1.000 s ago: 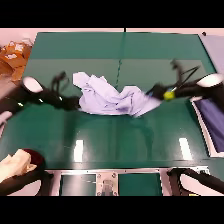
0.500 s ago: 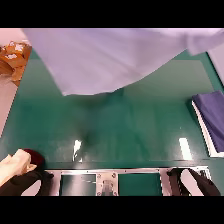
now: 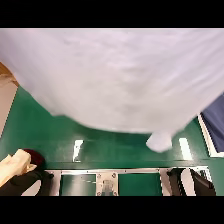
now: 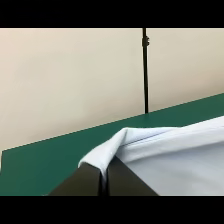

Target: Fold the shirts.

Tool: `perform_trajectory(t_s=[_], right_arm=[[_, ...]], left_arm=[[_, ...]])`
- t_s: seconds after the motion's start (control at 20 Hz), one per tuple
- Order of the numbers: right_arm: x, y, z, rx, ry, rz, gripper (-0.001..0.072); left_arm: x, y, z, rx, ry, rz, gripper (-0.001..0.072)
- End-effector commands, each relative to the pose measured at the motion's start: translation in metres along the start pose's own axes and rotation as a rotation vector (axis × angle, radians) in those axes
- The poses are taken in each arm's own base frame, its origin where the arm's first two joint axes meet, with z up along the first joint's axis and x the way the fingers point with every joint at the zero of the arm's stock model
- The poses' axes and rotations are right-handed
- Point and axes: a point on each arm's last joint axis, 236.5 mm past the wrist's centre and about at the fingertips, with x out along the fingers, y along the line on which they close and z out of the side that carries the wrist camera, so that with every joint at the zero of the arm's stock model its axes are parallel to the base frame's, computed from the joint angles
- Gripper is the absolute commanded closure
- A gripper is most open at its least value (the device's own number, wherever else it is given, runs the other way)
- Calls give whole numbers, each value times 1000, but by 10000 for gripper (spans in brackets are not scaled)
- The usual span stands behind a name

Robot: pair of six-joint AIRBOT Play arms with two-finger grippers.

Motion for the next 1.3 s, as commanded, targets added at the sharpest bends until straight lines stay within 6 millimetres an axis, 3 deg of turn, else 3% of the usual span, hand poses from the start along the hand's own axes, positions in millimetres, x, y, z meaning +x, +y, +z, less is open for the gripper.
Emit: perform_trajectory(t_s=[0.0,0.1,0.2,0.3,0.4,0.5,0.6,0.7,0.8,0.85,0.9,1.0,1.05,1.1,1.25], right_arm=[[20,-22,-15,104,26,58,693],[49,-58,-46,181,96,69,693],[91,-90,-110,230,227,82,693],[132,-115,-200,256,392,66,693],[167,-136,-313,269,584,39,693],[182,-153,-409,306,729,1,693],[179,-174,-495,351,866,-52,693],[169,-198,-548,385,951,-106,693],[160,-218,-575,408,996,-147,676],[158,-227,-574,412,1000,-157,542],[156,-235,-566,418,1004,-156,414],[147,-250,-535,434,1042,-116,401],[141,-257,-518,458,1051,-105,402],[132,-265,-502,476,1059,-97,403],[103,-286,-471,463,1110,-100,454]], left_arm=[[41,13,-31,24,91,41,688],[87,14,-75,15,238,25,688],[143,11,-134,-8,411,-6,688],[196,4,-206,-39,591,-47,689],[240,2,-284,-92,764,-46,688],[268,-5,-350,-121,891,-60,688],[284,-10,-408,-157,1004,-57,688],[290,-17,-451,-189,1093,-66,688],[292,-28,-476,-220,1145,-95,677],[292,-29,-478,-223,1148,-100,407],[292,-26,-476,-211,1144,-93,277],[283,-12,-461,-170,1154,-91,285],[275,-5,-455,-166,1166,-93,452],[265,1,-451,-148,1186,-104,676],[237,19,-446,-162,1245,-99,688]])
